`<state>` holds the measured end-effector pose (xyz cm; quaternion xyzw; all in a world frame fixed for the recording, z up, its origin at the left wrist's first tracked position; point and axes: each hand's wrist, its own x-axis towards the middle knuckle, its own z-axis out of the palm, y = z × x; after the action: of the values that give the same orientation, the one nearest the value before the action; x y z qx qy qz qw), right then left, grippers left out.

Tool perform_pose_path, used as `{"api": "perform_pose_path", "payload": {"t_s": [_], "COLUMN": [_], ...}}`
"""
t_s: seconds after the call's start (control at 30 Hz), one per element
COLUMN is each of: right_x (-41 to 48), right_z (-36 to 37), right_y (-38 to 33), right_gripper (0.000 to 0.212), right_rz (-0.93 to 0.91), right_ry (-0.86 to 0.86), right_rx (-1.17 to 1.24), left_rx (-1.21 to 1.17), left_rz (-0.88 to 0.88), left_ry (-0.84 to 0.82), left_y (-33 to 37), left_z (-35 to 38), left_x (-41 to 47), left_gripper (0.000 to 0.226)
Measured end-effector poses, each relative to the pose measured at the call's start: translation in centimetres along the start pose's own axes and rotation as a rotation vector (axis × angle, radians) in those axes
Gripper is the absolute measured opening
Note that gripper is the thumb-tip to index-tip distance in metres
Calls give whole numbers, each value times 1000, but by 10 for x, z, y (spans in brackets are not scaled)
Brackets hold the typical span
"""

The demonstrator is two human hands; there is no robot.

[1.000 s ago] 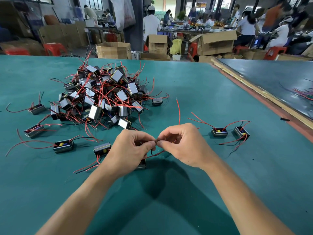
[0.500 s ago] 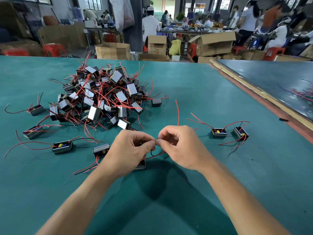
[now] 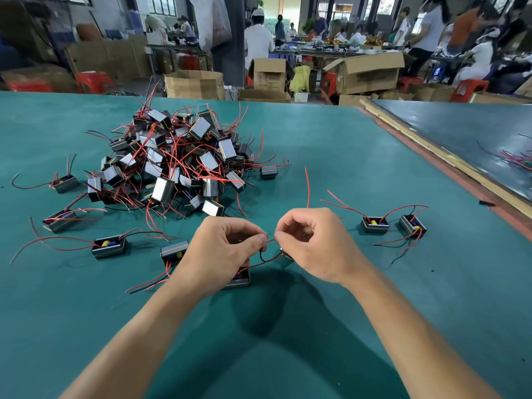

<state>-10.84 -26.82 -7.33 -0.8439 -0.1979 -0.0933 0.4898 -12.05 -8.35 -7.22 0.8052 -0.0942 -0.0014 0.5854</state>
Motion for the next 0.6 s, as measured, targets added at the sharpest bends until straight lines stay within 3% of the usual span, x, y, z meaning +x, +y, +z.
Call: {"api": "perform_pose_path", "payload": {"t_s": [0.6], "right_x": [0], "right_z": [-3], "right_y": [3], "right_gripper": [11], "right_rz": [-39], "right_ry": [-94], "right_rx": [33], "left_rx": [81], "left_rz": [2], "left_ry": [-50], "left_y": [-3], "left_z": [-1], "left_x": [0], "left_gripper": [20]}}
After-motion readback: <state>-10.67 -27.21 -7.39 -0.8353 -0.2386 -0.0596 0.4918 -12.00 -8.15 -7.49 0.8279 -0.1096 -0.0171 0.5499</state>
